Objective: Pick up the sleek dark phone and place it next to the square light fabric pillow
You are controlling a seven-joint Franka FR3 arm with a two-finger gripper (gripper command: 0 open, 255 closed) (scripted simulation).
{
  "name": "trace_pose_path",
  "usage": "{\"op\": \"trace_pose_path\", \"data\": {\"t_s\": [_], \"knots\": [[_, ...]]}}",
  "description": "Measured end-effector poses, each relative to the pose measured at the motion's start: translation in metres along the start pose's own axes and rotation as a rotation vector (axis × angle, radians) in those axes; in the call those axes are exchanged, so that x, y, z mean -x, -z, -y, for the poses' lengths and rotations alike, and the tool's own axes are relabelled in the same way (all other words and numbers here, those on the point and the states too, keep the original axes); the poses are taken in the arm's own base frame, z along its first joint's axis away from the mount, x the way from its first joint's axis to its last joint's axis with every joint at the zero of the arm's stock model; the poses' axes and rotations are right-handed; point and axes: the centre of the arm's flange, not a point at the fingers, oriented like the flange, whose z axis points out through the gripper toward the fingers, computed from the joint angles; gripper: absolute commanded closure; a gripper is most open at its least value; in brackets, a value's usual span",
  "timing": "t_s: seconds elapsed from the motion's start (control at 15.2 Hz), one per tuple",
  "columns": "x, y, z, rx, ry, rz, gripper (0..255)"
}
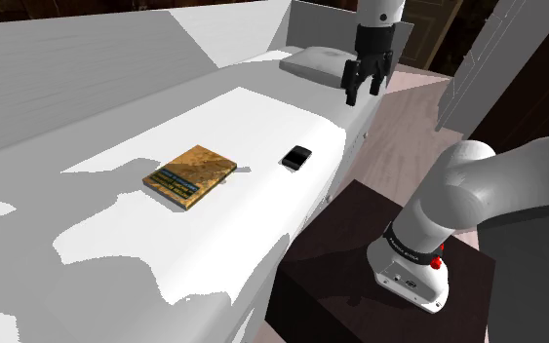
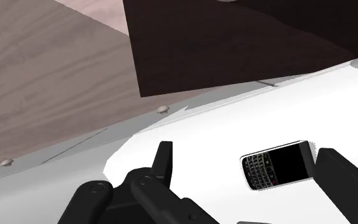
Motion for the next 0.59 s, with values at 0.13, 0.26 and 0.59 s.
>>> {"op": "trace_pose_path", "data": {"t_s": [0.13, 0.26, 0.59], "knots": [[-0.001, -0.005, 0.004, -0.002, -0.025, -0.001, 0], [-0.006, -0.019, 0.018, -0.01, -0.119, -0.007, 0], [-0.025, -0.063, 0.053, -0.035, -0.419, -0.026, 0]]}}
